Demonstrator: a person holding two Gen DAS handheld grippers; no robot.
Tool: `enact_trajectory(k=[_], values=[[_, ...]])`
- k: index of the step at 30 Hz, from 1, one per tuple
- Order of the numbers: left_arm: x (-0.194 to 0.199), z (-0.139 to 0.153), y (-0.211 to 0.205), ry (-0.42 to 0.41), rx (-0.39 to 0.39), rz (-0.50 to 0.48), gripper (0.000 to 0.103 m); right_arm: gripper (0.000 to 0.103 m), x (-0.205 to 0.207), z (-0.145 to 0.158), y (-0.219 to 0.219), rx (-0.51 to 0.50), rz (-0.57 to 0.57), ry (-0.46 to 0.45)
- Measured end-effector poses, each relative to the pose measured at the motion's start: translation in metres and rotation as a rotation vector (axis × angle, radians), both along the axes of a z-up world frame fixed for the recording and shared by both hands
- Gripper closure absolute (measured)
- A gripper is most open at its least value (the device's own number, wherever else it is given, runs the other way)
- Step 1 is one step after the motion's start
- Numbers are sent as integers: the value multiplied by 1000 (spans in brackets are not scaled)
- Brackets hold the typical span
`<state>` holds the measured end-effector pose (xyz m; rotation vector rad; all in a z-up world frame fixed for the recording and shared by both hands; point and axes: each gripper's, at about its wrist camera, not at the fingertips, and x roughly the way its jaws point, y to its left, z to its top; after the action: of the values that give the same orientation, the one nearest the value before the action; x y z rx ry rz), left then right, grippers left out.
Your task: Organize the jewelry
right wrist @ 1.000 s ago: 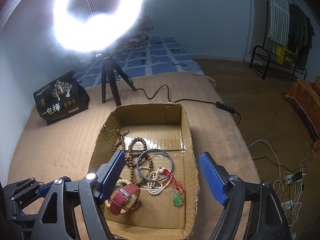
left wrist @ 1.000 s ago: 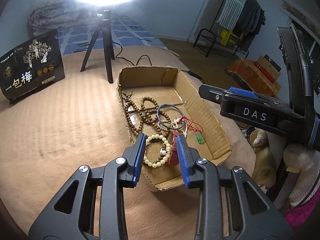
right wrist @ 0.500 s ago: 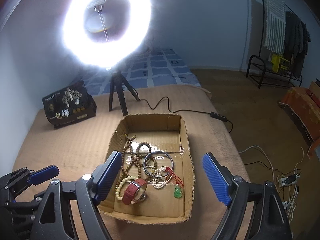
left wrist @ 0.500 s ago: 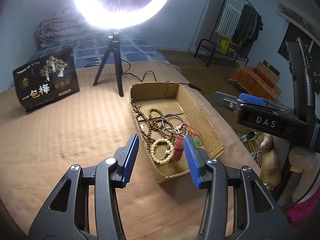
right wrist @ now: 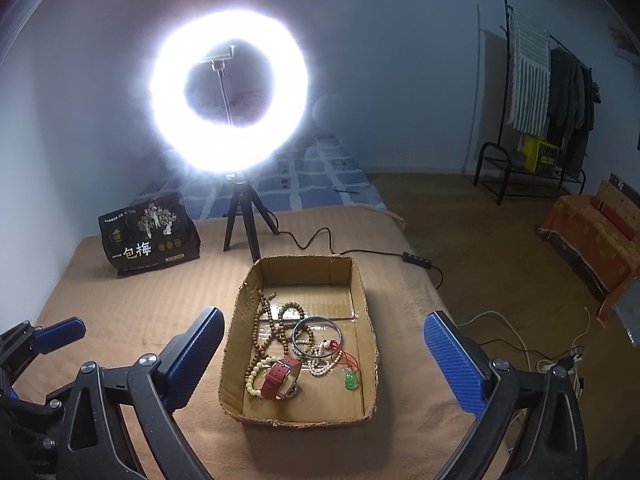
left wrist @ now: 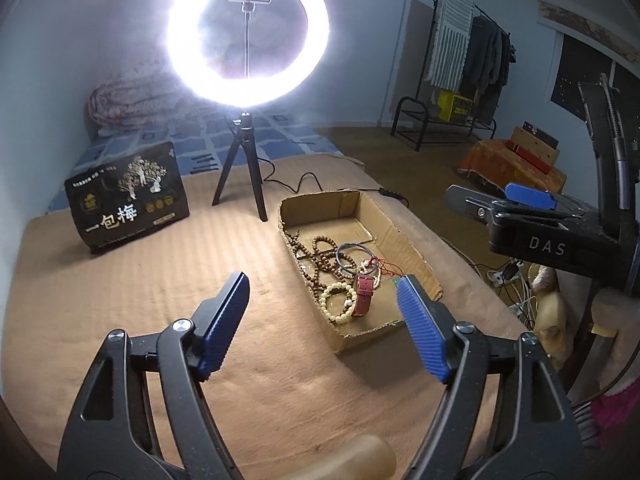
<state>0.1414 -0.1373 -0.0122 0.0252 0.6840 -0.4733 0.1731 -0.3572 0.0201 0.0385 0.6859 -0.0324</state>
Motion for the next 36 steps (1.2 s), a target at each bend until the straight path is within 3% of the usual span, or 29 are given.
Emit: enact_trajectory(k=[6, 14, 23, 36], values=[[-15, 8, 6, -18, 17, 0, 22, 0, -20, 15, 12, -54, -10, -62], [-34, 15, 5, -84, 79, 11, 4, 0, -40, 26, 23, -69, -7, -116], [-40, 15, 3, -109, 117, 36, 3, 0, -42, 23, 24, -93, -6, -114], [-40, 18, 4, -116, 111, 48, 1, 0, -42, 20, 26, -99, -2, -110]])
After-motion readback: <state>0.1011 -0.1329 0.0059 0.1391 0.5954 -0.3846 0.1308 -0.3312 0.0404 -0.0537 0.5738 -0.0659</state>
